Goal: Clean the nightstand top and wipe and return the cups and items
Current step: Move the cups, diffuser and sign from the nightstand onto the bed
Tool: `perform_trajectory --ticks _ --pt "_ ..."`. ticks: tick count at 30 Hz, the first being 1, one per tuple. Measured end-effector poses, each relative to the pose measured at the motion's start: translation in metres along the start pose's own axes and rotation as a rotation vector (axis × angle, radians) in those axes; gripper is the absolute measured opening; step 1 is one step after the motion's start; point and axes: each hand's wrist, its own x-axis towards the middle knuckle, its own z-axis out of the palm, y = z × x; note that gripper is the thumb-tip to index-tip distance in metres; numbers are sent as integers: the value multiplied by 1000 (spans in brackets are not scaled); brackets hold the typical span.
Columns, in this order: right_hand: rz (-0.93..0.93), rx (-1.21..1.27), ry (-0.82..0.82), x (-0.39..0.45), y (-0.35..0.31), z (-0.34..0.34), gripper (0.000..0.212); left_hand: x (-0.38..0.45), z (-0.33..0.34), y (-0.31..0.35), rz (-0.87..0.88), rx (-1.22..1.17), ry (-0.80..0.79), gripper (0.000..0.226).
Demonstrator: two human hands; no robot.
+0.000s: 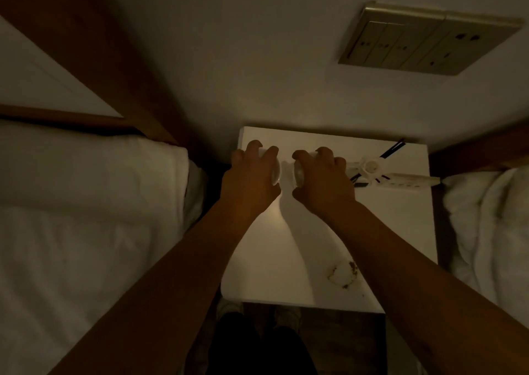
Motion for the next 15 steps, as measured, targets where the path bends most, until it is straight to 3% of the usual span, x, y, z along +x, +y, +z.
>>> perform_trajectory --ticks 5,15 --pt "-108 -13 46 -17 -32 -4 80 -34 -15 -22 -119 -21 25 72" --pt "-456 -90 -89 -76 -157 4 72 -159 -54 -115 -480 -185 184 73"
